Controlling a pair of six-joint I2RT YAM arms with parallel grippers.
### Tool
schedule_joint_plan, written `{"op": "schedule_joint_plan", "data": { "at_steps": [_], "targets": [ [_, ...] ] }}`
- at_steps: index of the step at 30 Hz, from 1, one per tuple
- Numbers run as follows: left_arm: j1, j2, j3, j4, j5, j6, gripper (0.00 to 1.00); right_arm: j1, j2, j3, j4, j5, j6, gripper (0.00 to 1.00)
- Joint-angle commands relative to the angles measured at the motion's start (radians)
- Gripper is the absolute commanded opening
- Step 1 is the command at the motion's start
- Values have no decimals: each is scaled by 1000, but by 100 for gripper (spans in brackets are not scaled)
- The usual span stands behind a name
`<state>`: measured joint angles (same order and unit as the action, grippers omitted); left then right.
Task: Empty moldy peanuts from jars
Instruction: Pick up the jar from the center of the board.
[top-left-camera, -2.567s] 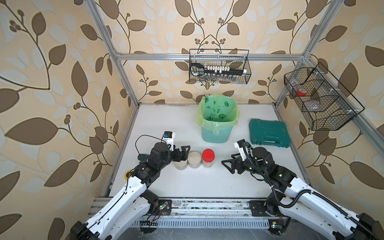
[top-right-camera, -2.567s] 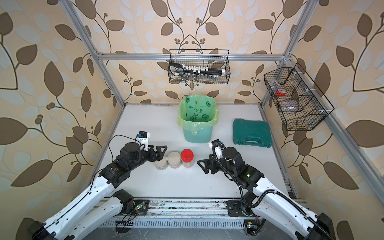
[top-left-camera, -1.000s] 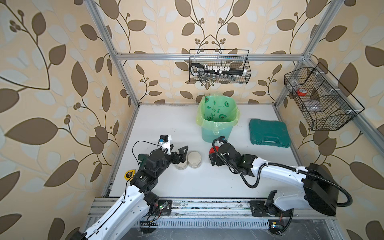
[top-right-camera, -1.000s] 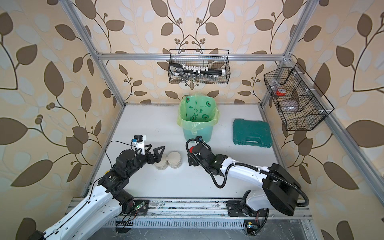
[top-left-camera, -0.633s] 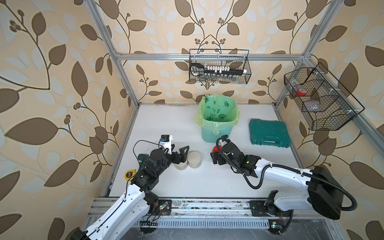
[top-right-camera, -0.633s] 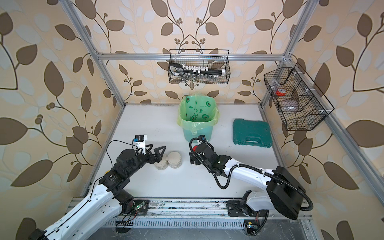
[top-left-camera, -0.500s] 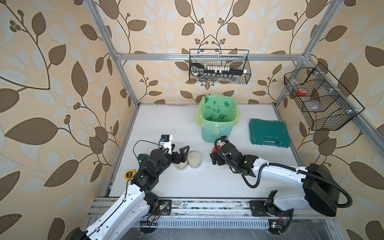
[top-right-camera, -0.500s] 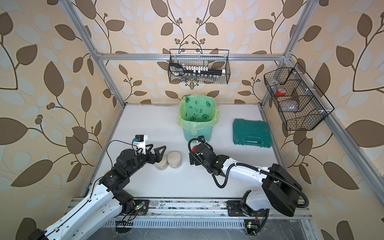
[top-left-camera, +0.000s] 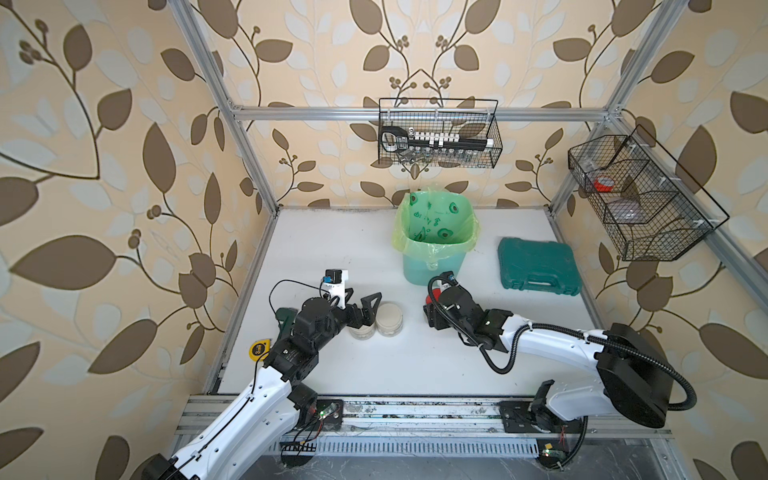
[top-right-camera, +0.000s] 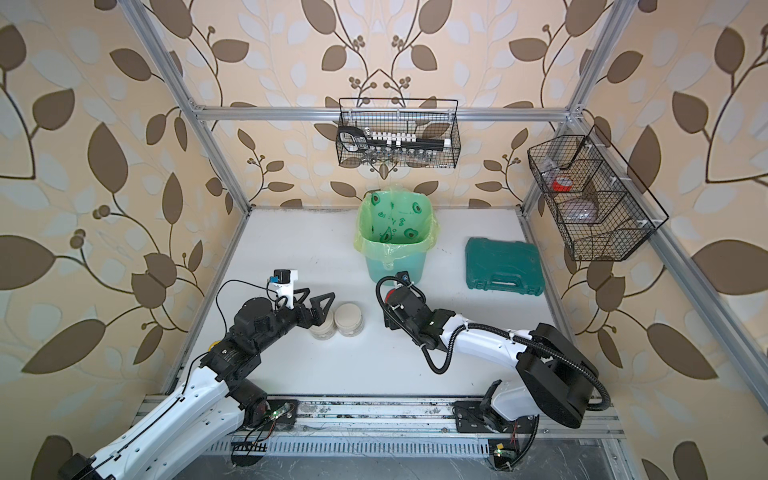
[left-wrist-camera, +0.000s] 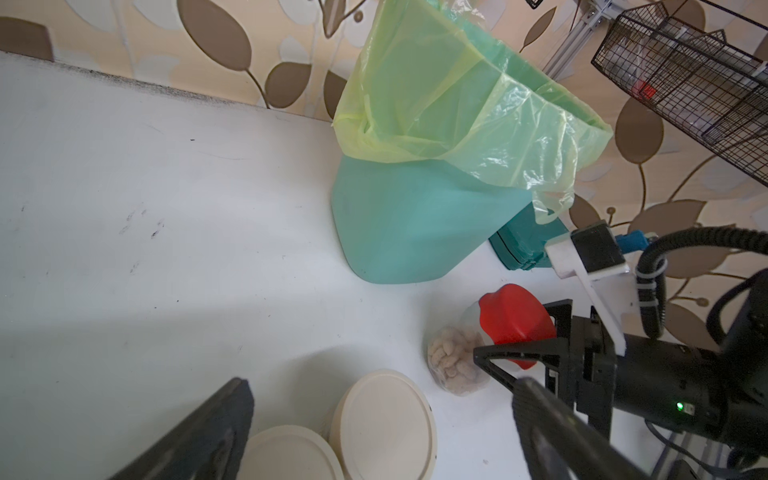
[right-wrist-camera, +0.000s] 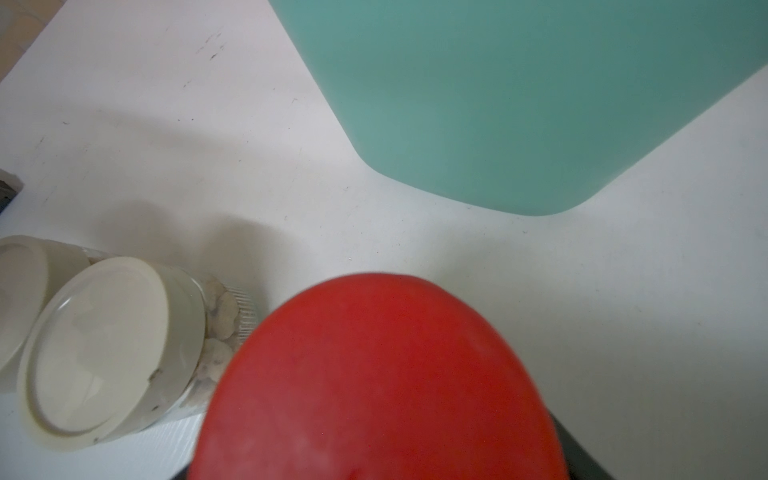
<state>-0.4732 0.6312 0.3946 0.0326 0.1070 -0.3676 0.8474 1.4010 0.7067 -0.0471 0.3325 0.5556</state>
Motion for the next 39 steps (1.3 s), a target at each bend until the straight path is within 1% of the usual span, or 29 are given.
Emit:
{"op": "schedule_joint_plan", "data": {
  "at_steps": [1,4,6,8,12,14,15,19,22,27,29,31,34,39],
  "targets": [
    [-13,5,5,46,42,29,99,-9,-54,17,-34,-6,-11,69],
    [-13,23,30,18,60,49,99,-35,-102,34,-93,-76,-31,68],
    [-12,33,42,12,92,59,99,-61,-144,50,-145,-134,-54,66],
    [-13,43,47,32,153,66,99,-105,-198,74,-202,-226,-84,64],
    [-26,83,63,97,320,90,99,-189,-295,146,-324,-384,-150,63],
    [-51,104,82,110,371,97,99,-220,-328,201,-392,-443,-186,63],
    [-66,110,91,110,378,103,99,-229,-338,223,-418,-465,-202,63],
    [-173,132,118,110,345,160,99,-249,-347,314,-503,-567,-256,63],
    [-265,156,139,97,267,207,99,-251,-340,352,-520,-639,-277,62],
    [-365,234,177,56,113,271,99,-249,-329,381,-536,-749,-291,61],
    [-395,259,184,54,61,289,99,-248,-330,376,-528,-804,-293,60],
    [-413,268,185,70,42,290,99,-239,-336,368,-518,-834,-289,59],
    [-436,271,185,102,31,285,99,-215,-347,357,-489,-863,-274,59],
    [-475,278,194,128,37,283,99,-138,-344,359,-451,-879,-262,59]
  ]
}}
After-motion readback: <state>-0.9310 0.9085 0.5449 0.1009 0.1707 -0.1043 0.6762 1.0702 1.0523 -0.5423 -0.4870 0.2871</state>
